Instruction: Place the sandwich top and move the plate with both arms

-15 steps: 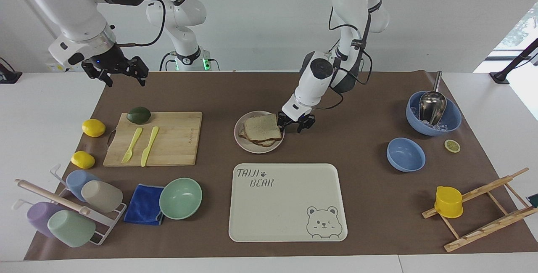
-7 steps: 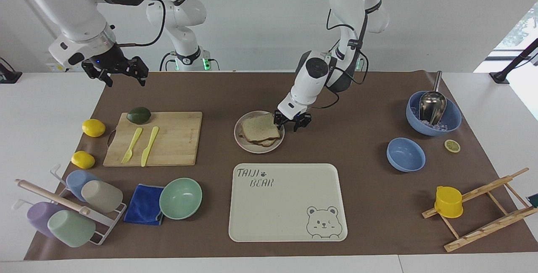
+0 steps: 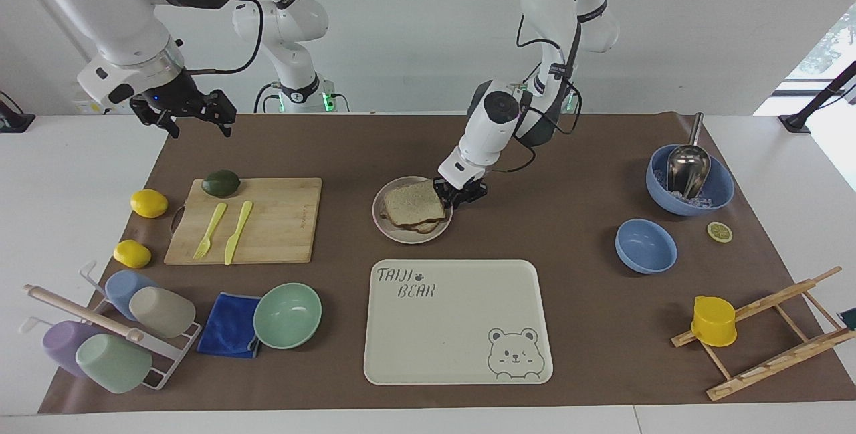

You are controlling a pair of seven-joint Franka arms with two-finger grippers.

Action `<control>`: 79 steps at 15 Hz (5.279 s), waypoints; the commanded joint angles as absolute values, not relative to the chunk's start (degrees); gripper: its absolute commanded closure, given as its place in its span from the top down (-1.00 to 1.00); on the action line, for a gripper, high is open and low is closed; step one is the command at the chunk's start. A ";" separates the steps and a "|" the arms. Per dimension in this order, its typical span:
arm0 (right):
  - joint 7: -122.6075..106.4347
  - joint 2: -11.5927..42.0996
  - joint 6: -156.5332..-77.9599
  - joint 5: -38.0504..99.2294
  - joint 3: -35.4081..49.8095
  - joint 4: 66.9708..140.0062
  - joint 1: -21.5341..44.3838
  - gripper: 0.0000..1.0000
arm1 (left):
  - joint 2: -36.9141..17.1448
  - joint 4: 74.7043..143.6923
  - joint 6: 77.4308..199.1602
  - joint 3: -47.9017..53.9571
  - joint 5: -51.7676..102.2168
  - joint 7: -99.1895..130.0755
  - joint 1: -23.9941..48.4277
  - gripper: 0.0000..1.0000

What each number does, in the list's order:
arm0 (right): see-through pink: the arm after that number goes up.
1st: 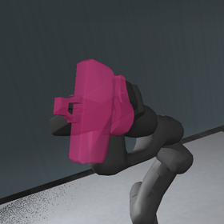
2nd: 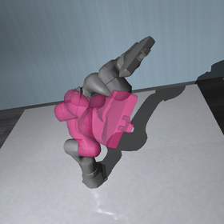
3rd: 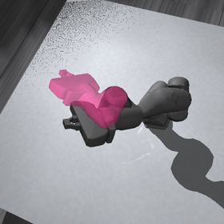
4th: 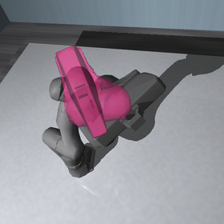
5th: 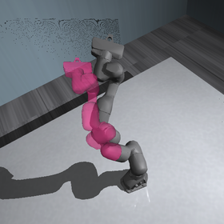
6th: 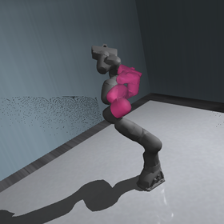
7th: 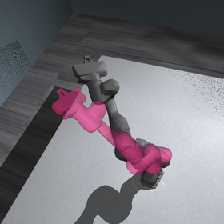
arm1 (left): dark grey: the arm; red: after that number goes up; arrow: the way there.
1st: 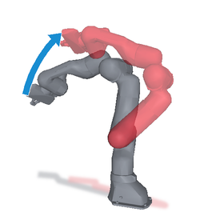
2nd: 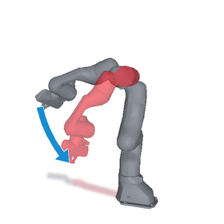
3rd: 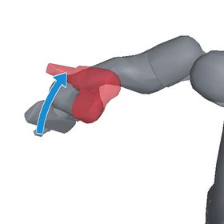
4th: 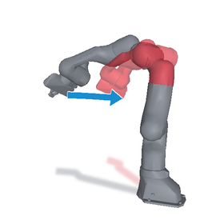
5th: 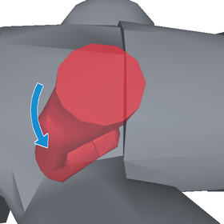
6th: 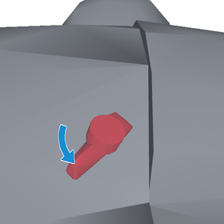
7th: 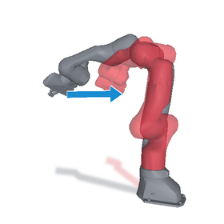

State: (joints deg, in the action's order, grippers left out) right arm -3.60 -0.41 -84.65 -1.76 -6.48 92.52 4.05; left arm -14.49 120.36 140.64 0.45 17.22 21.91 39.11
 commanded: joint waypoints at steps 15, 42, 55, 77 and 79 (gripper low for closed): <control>-2.55 -1.14 -84.20 -1.76 -5.98 92.90 3.60 1.00 | -15.29 101.20 121.31 -0.44 24.60 22.24 29.64 -1.00; -2.55 -1.14 -84.20 -1.76 -5.98 92.90 3.52 1.00 | -35.24 83.32 127.53 -5.89 23.55 25.49 24.52 0.86; -2.55 -1.14 -84.20 -1.76 -5.98 92.90 3.52 1.00 | -24.10 83.14 116.65 -7.47 8.72 25.14 19.95 1.00; -2.55 -1.14 -84.20 -1.76 -6.06 92.90 3.52 1.00 | -0.36 84.19 81.75 -8.79 -1.49 11.07 17.67 1.00; -2.55 -1.14 -84.20 -1.76 -5.98 92.90 3.52 1.00 | 2.79 87.17 80.77 -8.35 -1.49 10.81 17.58 1.00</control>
State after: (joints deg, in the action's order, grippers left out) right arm -3.60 -0.41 -84.65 -1.76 -6.48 92.52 4.05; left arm -2.02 82.19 81.56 -8.46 -0.36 11.61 16.97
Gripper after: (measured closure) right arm 0.000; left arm 0.000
